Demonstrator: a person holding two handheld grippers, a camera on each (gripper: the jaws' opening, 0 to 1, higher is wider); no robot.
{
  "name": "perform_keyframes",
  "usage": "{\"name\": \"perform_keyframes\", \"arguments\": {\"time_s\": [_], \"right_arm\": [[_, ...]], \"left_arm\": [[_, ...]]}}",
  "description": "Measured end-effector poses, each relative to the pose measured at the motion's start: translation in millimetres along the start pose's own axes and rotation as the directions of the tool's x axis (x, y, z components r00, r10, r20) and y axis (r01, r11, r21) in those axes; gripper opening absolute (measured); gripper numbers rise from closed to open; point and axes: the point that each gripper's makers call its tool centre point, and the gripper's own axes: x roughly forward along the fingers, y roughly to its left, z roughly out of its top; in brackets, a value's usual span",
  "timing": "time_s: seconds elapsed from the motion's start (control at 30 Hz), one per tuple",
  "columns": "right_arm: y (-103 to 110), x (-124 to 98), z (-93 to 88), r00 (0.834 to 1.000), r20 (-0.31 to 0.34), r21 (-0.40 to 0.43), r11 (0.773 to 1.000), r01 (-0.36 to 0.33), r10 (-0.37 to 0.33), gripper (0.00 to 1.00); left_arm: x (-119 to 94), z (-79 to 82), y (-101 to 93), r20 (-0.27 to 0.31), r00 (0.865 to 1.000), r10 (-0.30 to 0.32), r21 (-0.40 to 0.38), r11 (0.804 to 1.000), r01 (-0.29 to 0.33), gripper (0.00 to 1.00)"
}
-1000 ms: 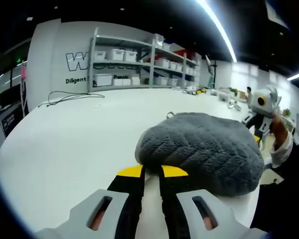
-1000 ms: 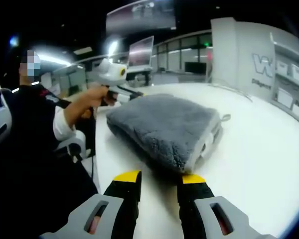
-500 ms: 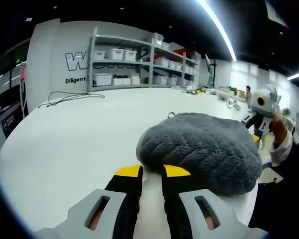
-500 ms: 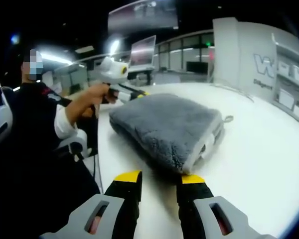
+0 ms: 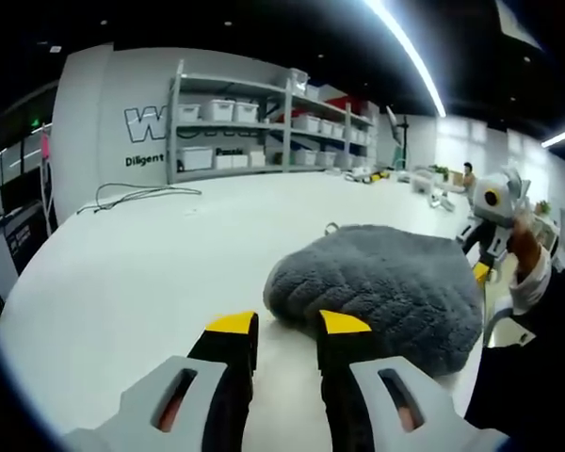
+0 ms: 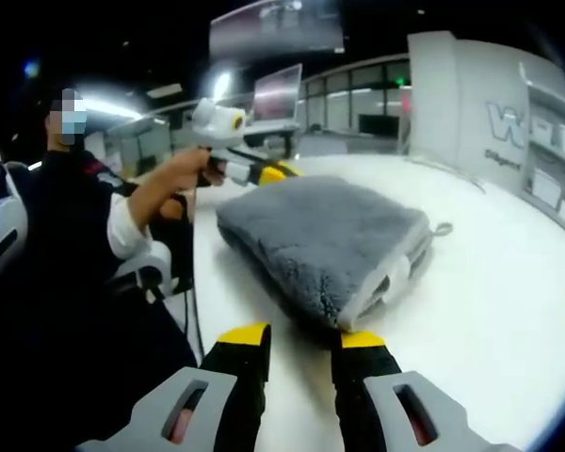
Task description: Open the folded towel by lifting each exposed corner and separating the folded layers until the towel lies flat within the target outline without major curled edges
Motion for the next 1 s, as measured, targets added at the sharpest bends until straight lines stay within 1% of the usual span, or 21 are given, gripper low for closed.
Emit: {"name": "perform_keyframes", "arguments": {"time_s": [0.1, 0.17, 0.23, 0.27, 0.53, 0.57, 0.67, 0.77, 0.87, 0.93, 1.0], "right_arm": [[1.0, 0.4, 0.3, 1.0, -0.004, -0.003, 1.0, -0.004, 0.004, 0.23], [1.4, 0.1, 0.6, 1.0, -0.005, -0.002, 1.0, -0.007, 0.007, 0.23], [1.3, -0.1, 1.2, 1.0, -0.005, 0.001, 1.0, -0.009, 0.009, 0.23], [1.4, 0.0, 1.4, 1.0, -0.006, 0.0, 1.0, -0.011, 0.011, 0.23], [3.1, 0.1, 2.6, 1.0, -0.01, -0.002, 1.0, -0.025, 0.025, 0.23], [4.2, -0.1, 3.5, 0.999, -0.007, 0.0, 0.999, -0.032, 0.032, 0.23], [5.1, -0.2, 3.8, 0.999, -0.009, 0.004, 0.999, -0.039, 0.039, 0.22], [5.5, -0.4, 4.0, 0.999, -0.012, 0.002, 0.999, -0.043, 0.043, 0.22], [7.2, -0.9, 4.9, 0.999, -0.013, 0.0, 0.999, -0.052, 0.052, 0.22], [8.1, -1.1, 5.3, 0.998, -0.013, 0.001, 0.998, -0.059, 0.059, 0.22], [8.9, -1.2, 5.3, 0.998, -0.013, 0.005, 0.998, -0.065, 0.065, 0.22]], "left_arm": [[-2.9, 5.9, -4.4, 0.013, 1.0, -0.009, 0.009, 1.0, 0.009, 0.28], [-4.6, 9.9, -9.2, 0.024, 0.999, -0.026, 0.009, 1.0, 0.026, 0.28], [-7.5, 17.8, -19.7, 0.048, 0.997, -0.064, 0.003, 0.998, 0.064, 0.28], [-8.8, 20.3, -23.8, 0.051, 0.996, -0.074, 0.008, 0.997, 0.073, 0.29], [-16.4, 35.0, -55.2, 0.061, 0.99, -0.131, 0.095, 0.988, 0.125, 0.3], [-17.2, 35.9, -60.1, 0.061, 0.988, -0.142, 0.108, 0.985, 0.135, 0.3], [-17.5, 35.9, -66.7, 0.057, 0.986, -0.158, 0.117, 0.982, 0.15, 0.3], [-18.0, 37.1, -78.3, 0.053, 0.981, -0.185, 0.14, 0.974, 0.176, 0.31], [-18.8, 39.4, -91.7, 0.051, 0.976, -0.213, 0.179, 0.963, 0.201, 0.32], [-17.0, 45.7, -97.6, 0.067, 0.971, -0.228, 0.216, 0.954, 0.209, 0.33], [-16.2, 47.6, -101.9, 0.068, 0.968, -0.242, 0.224, 0.949, 0.221, 0.33]]}}
